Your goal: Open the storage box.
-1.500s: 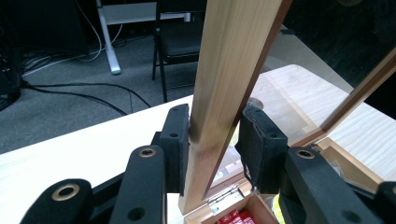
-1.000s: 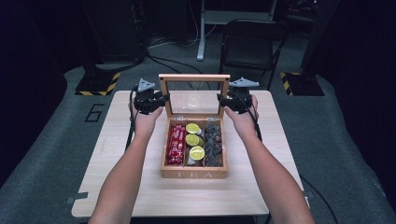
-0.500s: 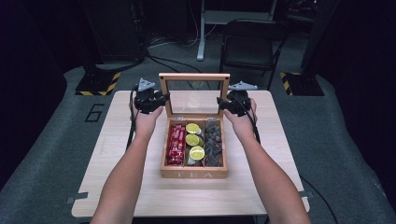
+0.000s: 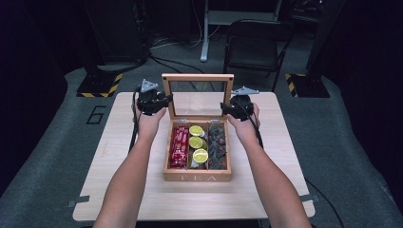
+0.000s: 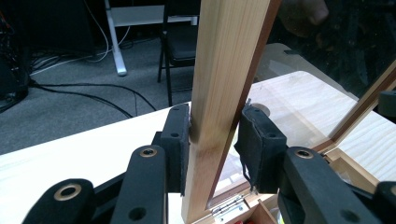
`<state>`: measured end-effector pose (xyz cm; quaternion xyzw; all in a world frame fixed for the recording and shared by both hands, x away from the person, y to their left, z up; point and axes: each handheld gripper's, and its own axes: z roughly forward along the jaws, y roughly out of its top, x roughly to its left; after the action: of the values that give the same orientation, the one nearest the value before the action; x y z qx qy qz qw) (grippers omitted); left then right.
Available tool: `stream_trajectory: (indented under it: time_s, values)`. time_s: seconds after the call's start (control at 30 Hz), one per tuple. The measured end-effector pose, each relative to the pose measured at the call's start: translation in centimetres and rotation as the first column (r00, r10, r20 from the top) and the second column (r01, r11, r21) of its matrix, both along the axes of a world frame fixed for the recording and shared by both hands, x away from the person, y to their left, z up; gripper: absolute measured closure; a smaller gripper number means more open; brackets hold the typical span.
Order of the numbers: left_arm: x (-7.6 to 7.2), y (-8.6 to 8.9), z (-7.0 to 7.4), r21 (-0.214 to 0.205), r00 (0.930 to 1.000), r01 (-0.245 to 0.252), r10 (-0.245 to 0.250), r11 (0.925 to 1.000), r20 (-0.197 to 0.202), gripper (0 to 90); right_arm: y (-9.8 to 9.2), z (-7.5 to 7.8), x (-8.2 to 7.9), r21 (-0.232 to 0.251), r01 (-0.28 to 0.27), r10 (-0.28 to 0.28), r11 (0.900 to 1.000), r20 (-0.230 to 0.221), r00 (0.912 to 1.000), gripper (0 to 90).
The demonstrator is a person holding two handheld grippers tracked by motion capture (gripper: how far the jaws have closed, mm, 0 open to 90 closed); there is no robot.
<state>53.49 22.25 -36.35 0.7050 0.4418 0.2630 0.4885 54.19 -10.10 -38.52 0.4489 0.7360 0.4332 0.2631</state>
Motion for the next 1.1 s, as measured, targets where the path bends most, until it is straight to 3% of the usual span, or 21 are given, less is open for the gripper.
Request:
stream_trajectory:
  time_s: [0.43,0.77,1.1]
  values:
    - [0.0,0.0,-0.1,-0.007,1.0,-0.002,0.002,1.0,-0.003,64.3,-0.6,-1.4,0.5,0.009,0.006,-0.006,0.9999,-0.016,0.9999,55.6]
    - [0.0,0.1,-0.1,-0.006,1.0,-0.002,0.002,1.0,-0.004,64.3,-0.1,-2.6,0.8,-0.024,-0.004,0.003,0.9997,-0.028,0.9996,58.5]
    - [0.0,0.1,-0.3,-0.024,0.9999,-0.006,0.006,0.9997,-0.011,64.4,0.1,-3.0,0.7,-0.001,0.006,-0.006,1.0,-0.036,0.9993,60.8]
